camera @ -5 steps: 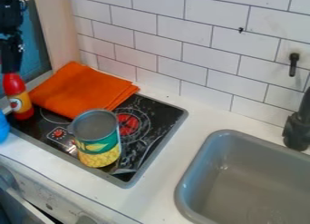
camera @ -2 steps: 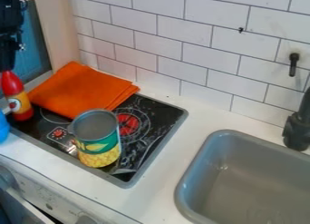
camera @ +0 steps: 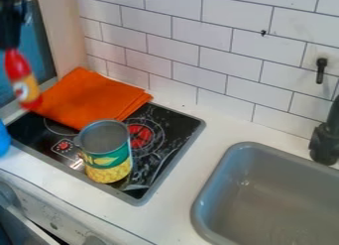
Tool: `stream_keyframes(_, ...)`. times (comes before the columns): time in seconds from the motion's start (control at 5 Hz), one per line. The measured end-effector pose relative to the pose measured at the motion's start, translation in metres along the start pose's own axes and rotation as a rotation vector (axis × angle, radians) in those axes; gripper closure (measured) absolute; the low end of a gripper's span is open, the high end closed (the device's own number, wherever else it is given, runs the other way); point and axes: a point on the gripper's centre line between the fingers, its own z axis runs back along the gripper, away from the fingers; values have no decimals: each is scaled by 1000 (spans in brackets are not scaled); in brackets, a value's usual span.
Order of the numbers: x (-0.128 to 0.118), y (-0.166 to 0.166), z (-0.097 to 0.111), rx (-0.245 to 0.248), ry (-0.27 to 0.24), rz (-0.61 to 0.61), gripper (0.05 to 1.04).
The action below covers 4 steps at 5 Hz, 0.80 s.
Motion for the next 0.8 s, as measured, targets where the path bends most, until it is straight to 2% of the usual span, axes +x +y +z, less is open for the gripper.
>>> stream_keyframes(0.2,5,-32,33,33,-93,-65,755)
stream_keyframes(0.4,20,-68,33,50,-97,-146,755)
stream_keyframes(0.6,36,-119,25,48,-72,-286,755)
stream_keyframes(0.8,42,-140,8,48,-24,-361,755)
